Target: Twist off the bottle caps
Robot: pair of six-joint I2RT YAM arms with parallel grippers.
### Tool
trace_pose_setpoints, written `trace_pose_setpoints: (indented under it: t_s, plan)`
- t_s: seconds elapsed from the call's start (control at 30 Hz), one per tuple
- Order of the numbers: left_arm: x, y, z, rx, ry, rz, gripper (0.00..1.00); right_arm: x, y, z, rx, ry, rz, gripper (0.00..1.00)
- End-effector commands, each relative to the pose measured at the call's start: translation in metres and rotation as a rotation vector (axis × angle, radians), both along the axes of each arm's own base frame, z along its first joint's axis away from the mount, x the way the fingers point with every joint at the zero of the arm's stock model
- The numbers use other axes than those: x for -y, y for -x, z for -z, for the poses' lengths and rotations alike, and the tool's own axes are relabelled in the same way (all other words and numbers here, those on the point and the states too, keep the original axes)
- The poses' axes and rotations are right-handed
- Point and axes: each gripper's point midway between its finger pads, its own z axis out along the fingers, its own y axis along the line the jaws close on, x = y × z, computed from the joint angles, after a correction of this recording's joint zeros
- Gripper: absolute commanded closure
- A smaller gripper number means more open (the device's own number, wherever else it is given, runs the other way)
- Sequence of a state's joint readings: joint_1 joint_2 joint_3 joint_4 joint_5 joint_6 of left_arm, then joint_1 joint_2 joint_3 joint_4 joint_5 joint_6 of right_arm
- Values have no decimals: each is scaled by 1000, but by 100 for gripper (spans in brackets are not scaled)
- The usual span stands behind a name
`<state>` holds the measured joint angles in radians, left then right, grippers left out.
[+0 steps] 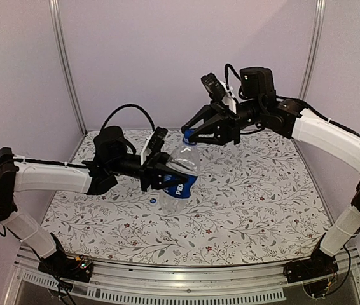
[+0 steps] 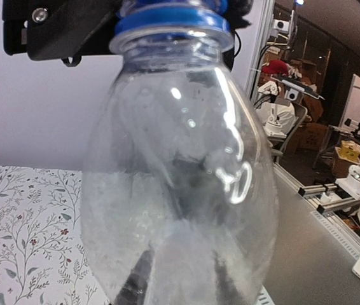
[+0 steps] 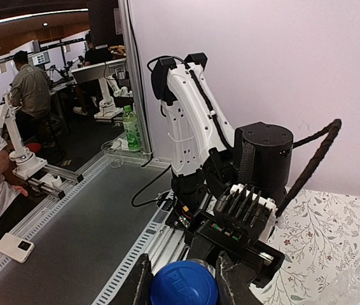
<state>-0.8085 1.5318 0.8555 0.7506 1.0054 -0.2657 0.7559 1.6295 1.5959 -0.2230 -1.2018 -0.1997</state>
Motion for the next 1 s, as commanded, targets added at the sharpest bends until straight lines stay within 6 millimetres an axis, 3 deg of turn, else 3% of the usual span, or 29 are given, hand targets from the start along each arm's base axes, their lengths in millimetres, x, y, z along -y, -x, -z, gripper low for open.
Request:
trace_pose_setpoints:
  t_s: [0.0, 0.37, 0.53, 0.73, 0.97]
  plan:
    - [-4, -8, -11, 38, 32, -54, 78, 3, -21, -9, 29, 16, 138, 67]
    - [-7, -24, -13, 43, 35, -150, 78, 7, -25, -10, 38, 28, 199, 32]
    - [-9, -40, -13, 45, 27, -262, 78, 11, -35, -25, 32, 16, 305, 18]
    - [-16, -82, -8, 25, -7, -541, 77, 19, -69, -47, -99, -35, 567, 15]
    - [-15, -97, -5, 35, -20, -701, 77, 19, -111, -45, -202, -33, 872, 15]
